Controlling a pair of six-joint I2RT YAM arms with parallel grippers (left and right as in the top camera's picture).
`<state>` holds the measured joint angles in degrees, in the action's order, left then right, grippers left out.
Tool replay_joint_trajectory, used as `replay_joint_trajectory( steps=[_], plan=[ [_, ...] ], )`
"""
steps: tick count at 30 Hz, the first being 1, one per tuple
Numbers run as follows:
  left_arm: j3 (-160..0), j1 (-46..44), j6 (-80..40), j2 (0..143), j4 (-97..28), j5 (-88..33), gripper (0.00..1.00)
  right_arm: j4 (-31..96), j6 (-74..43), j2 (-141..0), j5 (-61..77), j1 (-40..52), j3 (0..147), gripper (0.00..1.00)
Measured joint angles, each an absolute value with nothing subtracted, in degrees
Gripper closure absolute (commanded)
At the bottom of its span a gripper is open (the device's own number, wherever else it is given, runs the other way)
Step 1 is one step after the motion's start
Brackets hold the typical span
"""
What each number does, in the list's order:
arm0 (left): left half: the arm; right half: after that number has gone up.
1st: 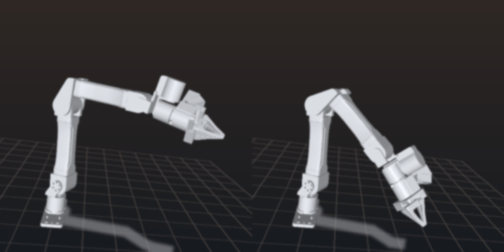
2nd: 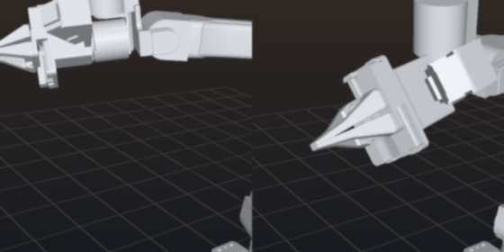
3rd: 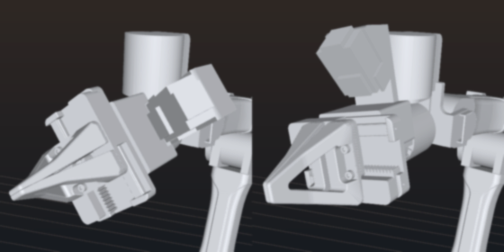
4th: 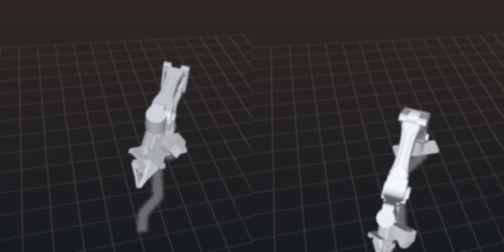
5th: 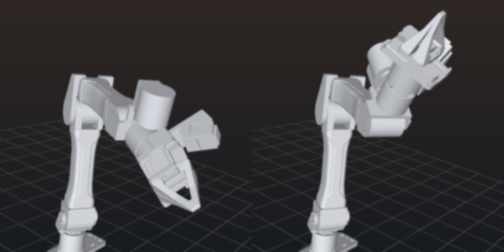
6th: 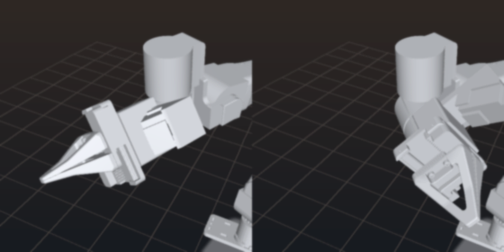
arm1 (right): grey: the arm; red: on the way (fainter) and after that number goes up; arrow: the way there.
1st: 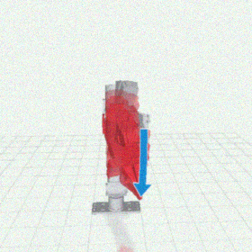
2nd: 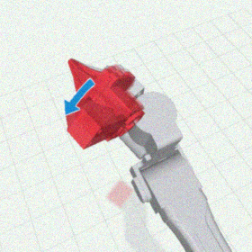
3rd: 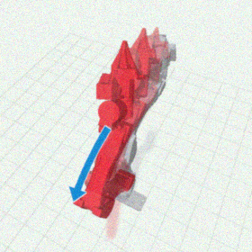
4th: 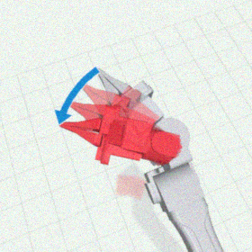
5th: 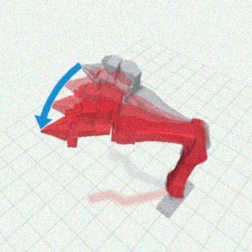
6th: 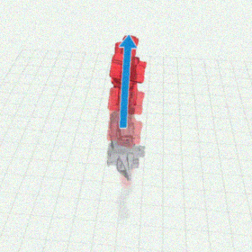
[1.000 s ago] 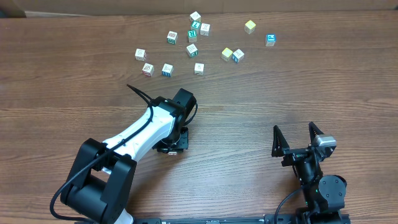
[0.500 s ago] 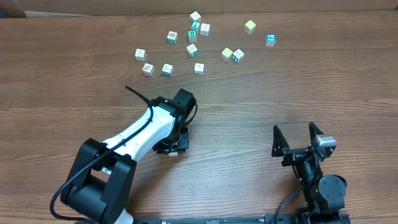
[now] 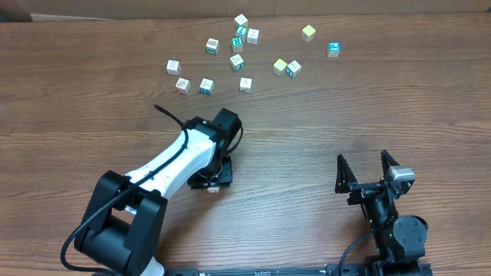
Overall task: Form a horizontal line
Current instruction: 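Move the left gripper back up to the block cluster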
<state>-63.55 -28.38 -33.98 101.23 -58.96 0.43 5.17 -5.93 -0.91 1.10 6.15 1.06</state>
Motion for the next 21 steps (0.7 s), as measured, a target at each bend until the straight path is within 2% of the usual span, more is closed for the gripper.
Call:
replay_joint_trajectory(
  steps=[9,21],
  plan=[
    [-78.83,-21.80,-29.15,101.25,-60.25,0.45,0.45,5.17,-5.93,-0.91,1.10,6.15,1.06,0.00],
    [-82.26,-13.30,-27.22,101.25,-45.08,0.54,0.44,5.19,-5.96,-0.91,1.13,6.15,1.06,0.00]
  ],
)
